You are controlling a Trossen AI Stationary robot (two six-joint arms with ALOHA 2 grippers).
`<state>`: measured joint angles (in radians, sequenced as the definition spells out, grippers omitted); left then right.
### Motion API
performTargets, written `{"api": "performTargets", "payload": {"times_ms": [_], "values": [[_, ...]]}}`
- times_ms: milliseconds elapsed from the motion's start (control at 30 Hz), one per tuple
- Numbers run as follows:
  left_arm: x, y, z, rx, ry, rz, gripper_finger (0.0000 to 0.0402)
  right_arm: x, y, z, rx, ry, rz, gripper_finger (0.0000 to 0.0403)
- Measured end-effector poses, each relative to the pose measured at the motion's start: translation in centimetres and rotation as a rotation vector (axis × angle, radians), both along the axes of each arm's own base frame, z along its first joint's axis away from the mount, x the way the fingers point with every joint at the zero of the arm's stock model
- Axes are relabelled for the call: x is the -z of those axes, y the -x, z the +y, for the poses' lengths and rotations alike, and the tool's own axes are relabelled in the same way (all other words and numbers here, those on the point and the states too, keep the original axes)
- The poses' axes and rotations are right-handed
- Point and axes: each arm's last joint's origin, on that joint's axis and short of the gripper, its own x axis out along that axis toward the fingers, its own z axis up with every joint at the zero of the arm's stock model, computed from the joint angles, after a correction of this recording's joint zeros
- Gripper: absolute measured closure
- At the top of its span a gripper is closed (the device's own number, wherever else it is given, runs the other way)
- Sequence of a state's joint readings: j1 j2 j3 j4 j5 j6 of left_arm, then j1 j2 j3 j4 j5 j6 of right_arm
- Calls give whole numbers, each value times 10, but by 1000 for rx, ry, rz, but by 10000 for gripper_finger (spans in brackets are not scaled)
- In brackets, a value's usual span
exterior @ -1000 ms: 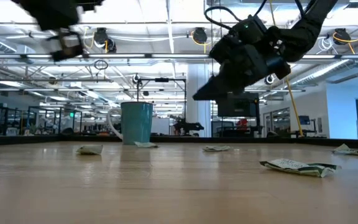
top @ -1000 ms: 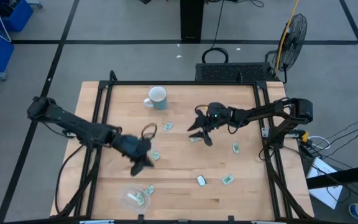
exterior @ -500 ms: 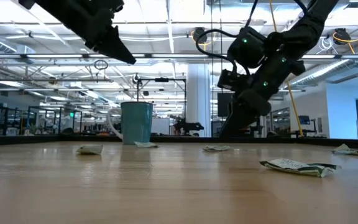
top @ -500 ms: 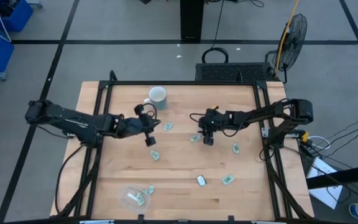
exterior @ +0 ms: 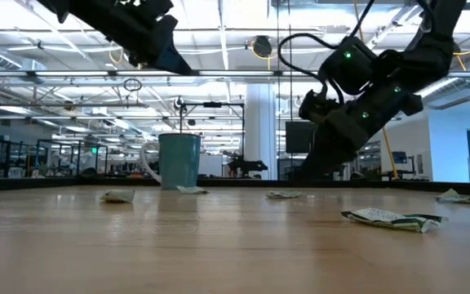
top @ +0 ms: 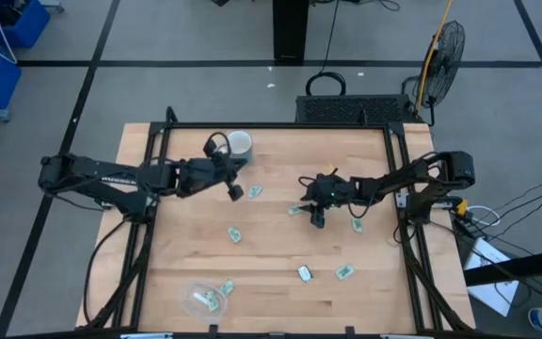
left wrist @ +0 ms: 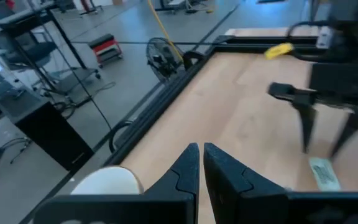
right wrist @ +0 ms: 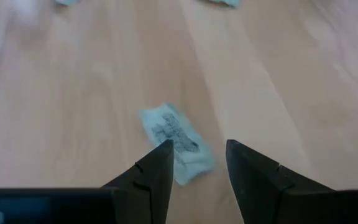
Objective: Pick and place Stevia / Truvia into bins
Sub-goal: Put the stevia packet into the transparent container
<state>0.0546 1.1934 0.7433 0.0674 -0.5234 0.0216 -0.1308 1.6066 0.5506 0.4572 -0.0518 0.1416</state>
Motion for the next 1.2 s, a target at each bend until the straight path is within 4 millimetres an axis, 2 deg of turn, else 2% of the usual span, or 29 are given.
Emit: {"api": "performTargets", "payload": {"times_ms": [200, 467, 567, 700, 800, 1067, 1200], "values": [[-1, 1, 14, -33, 7, -16, 371, 4, 0, 3, 31, 45, 12, 261], [-1, 3, 22, -65, 8, -15, 371, 25, -5, 9, 72, 64, 57, 267], [-1, 3, 22, -65, 8, -13, 371, 25, -8, 8, 73, 64, 17, 289], [1, 3, 21, -22, 34, 1, 371, 24, -9, 8, 43, 100, -4, 353], [6, 3, 19, 84, 124, 34, 371, 21, -11, 8, 15, 143, -43, 395], [26, 2, 14, 156, 226, 173, 371, -3, -24, 5, -13, 349, -285, 400], [35, -14, 12, 259, 269, 136, 371, -14, -29, 4, 38, 536, -325, 402]]}}
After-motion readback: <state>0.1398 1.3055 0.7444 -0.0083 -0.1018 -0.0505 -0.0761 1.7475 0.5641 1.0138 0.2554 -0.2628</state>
